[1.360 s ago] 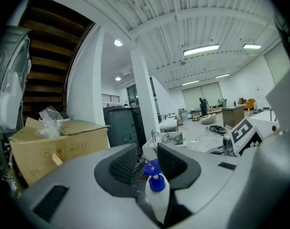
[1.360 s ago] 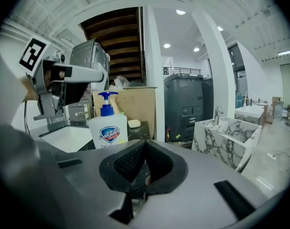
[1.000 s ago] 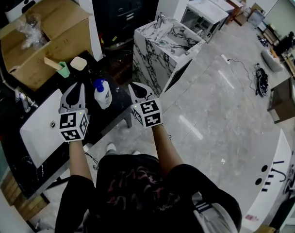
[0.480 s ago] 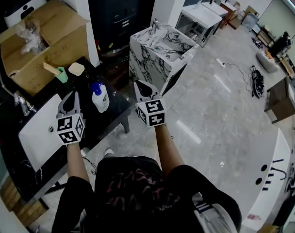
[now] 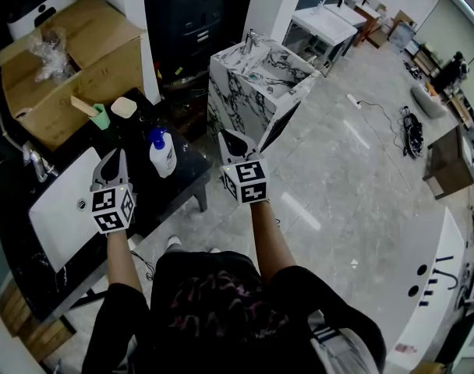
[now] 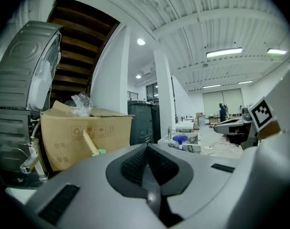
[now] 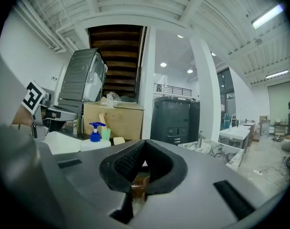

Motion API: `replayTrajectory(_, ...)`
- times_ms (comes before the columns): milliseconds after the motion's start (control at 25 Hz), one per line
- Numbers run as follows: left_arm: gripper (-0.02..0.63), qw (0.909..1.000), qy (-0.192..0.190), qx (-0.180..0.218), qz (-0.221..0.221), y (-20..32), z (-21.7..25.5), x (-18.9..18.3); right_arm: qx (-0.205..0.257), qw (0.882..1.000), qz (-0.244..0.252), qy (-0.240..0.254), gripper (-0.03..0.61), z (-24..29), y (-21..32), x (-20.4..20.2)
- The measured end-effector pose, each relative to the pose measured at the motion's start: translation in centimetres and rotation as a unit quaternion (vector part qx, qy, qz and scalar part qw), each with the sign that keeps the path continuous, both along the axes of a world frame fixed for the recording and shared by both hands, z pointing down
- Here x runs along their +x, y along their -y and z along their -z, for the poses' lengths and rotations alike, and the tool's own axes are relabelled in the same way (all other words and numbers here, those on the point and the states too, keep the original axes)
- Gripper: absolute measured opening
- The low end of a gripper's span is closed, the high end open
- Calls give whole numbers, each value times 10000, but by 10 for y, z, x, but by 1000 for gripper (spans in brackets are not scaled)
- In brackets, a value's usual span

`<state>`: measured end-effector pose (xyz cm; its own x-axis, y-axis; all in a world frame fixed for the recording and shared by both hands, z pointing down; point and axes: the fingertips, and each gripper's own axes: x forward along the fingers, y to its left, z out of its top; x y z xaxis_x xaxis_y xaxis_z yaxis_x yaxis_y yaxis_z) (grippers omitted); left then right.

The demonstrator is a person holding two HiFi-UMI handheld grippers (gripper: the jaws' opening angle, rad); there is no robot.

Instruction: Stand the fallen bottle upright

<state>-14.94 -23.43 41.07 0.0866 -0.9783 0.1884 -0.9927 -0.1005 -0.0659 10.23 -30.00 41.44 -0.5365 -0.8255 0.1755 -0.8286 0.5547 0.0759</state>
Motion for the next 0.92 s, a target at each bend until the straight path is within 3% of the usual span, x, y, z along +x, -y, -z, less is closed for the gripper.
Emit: replayTrajectory(920,14,9995,122,94,-259,-4,7,19,50,9997,-214,41,12,-2,-9,8)
